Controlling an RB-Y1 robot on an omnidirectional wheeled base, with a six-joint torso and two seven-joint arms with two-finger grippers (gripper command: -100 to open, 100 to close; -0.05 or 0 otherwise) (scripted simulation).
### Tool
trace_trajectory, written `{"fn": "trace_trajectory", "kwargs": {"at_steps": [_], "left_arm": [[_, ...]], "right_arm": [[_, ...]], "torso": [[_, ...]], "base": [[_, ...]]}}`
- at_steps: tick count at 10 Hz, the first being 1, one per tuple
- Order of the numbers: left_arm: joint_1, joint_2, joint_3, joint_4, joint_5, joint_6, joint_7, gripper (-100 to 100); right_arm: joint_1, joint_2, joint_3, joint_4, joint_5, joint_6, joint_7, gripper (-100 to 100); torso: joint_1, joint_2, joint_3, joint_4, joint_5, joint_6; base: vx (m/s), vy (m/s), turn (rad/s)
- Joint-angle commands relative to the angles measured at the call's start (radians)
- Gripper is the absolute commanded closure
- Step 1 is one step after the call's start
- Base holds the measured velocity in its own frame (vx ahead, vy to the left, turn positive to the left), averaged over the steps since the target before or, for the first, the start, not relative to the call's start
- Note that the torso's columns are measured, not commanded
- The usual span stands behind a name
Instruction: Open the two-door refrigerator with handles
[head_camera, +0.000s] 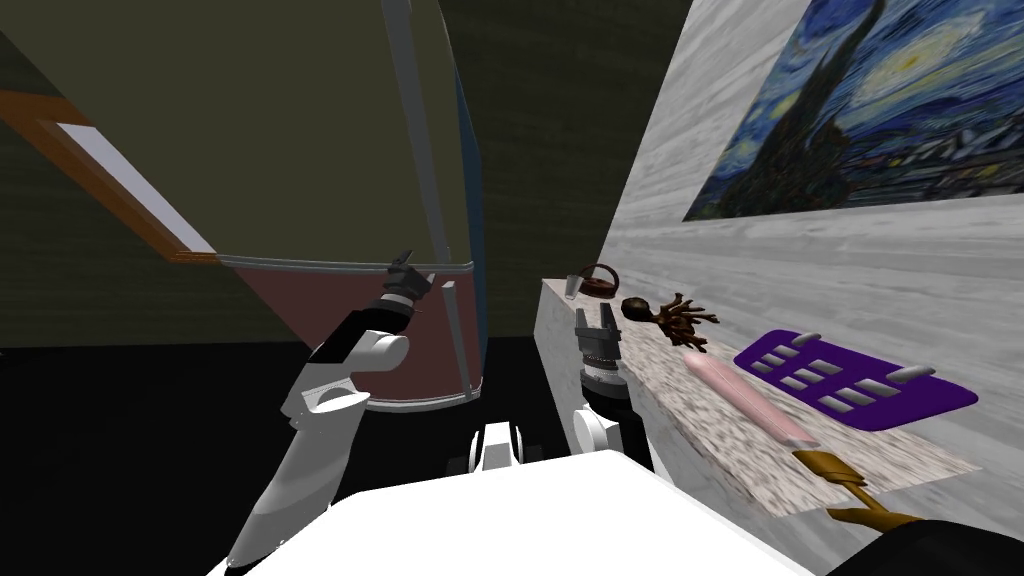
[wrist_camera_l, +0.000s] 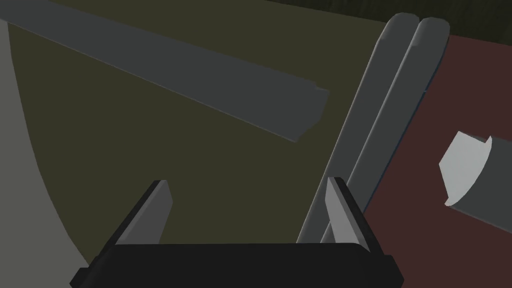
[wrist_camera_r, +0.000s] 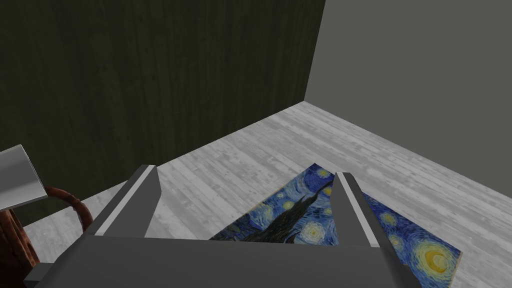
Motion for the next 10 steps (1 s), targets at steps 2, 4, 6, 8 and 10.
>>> {"fn": "trace_trajectory", "kwargs": {"at_steps": [2,4,6,8,10], "left_arm": [[-0.100,0.001,0.039,0.037,0.011,0.102,0.037,-100],[-0.146,0.001,0.060,0.055,0.017,0.151,0.054,-100],[-0.189,-0.001,0.082,0.073,0.021,0.199,0.070,-100],[-0.233,-0.003,0.105,0.092,0.025,0.247,0.085,-100],[-0.275,-0.006,0.129,0.111,0.029,0.296,0.099,-100]], "right_arm": [[0.000,0.000,0.000,0.000,0.000,0.000,0.000,0],[0.000,0.000,0.000,0.000,0.000,0.000,0.000,0],[0.000,0.000,0.000,0.000,0.000,0.000,0.000,0],[0.000,0.000,0.000,0.000,0.000,0.000,0.000,0],[0.000,0.000,0.000,0.000,0.000,0.000,0.000,0]], "torso": [[0.000,0.000,0.000,0.000,0.000,0.000],[0.001,0.000,0.000,0.000,0.000,0.000],[0.000,-0.001,0.000,0.000,0.000,0.000],[0.001,0.000,0.000,0.000,0.000,0.000],[0.000,0.000,0.000,0.000,0.000,0.000]], "base": [[0.004,-0.079,0.046],[0.009,-0.079,0.044],[0.009,-0.074,0.061],[0.013,-0.058,0.054],[0.007,-0.067,0.047]]}}
